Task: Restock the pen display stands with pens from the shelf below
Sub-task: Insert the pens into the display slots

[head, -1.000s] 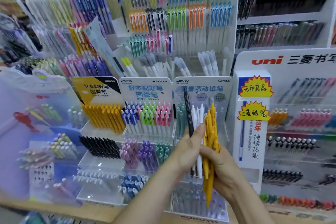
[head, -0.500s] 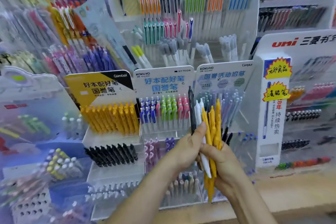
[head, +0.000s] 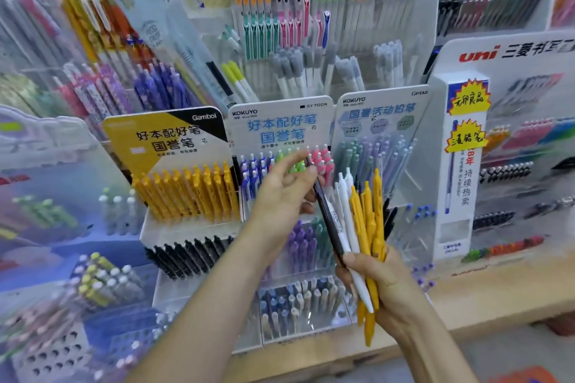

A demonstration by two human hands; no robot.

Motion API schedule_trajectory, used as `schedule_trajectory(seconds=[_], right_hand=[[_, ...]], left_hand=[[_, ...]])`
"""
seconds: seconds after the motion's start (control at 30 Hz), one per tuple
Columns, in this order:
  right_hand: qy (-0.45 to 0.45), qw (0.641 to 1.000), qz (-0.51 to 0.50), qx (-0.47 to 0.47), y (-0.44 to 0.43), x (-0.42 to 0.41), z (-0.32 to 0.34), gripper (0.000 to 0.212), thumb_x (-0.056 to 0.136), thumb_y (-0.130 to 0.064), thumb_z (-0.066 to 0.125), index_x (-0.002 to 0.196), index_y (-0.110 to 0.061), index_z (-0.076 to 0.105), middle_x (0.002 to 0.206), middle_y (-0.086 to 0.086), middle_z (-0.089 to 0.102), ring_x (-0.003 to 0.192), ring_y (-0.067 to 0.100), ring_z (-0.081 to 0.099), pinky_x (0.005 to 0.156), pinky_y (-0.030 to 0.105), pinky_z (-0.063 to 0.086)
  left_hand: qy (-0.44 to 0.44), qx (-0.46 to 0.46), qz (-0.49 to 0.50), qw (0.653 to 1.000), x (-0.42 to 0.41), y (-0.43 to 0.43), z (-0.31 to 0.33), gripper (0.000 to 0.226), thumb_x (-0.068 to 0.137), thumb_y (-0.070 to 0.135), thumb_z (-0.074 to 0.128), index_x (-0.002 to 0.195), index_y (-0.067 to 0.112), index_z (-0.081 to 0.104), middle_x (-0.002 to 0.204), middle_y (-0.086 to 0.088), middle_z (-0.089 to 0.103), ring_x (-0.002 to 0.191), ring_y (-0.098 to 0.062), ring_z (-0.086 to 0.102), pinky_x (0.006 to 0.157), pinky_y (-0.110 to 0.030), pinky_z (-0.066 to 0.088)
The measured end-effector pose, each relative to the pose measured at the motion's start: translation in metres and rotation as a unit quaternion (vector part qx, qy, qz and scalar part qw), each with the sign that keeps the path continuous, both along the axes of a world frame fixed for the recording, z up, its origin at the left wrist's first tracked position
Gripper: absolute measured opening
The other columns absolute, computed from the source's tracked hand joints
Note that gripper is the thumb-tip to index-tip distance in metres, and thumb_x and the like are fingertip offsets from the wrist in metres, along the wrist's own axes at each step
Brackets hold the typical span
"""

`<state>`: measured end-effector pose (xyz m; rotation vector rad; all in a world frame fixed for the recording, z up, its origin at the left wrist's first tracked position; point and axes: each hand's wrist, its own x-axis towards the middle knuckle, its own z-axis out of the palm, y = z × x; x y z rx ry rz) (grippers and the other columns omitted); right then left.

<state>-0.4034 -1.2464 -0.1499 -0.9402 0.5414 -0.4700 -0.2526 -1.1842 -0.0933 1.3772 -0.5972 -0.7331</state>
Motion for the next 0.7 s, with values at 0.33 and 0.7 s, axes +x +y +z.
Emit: schedule_trajectory(seconds=[0.33, 0.7], right_hand=[[0.082, 0.989, 0.068, -0.102, 0.002, 0.011, -0.016, 0.032, 0.062, -0.011, 0.074, 0.089, 0.003, 0.062, 0.063, 0.016, 0.062, 0.056, 0.024, 0.060, 0.053, 0.028, 0.051], [0.128, 0.986, 0.027, -0.101, 0.050, 0.037, -0.030, 0.041, 0.060, -0.006, 0.084, 0.095, 0.001, 0.063, 0.070, 0.016, 0.063, 0.061, 0.026, 0.062, 0.061, 0.033, 0.053]], left_hand=[[-0.182, 0.041, 0.101, 0.977, 0.047, 0.090, 0.024, 0.018, 0.080, 0.006, 0.071, 0.091, 0.020, 0.070, 0.082, -0.008, 0.075, 0.081, -0.023, 0.071, 0.075, -0.031, 0.058], [-0.299, 0.190, 0.068, 0.933, 0.079, 0.147, -0.022, 0.023, 0.074, 0.004, 0.079, 0.077, 0.025, 0.071, 0.075, 0.012, 0.071, 0.072, -0.003, 0.066, 0.072, -0.017, 0.053]])
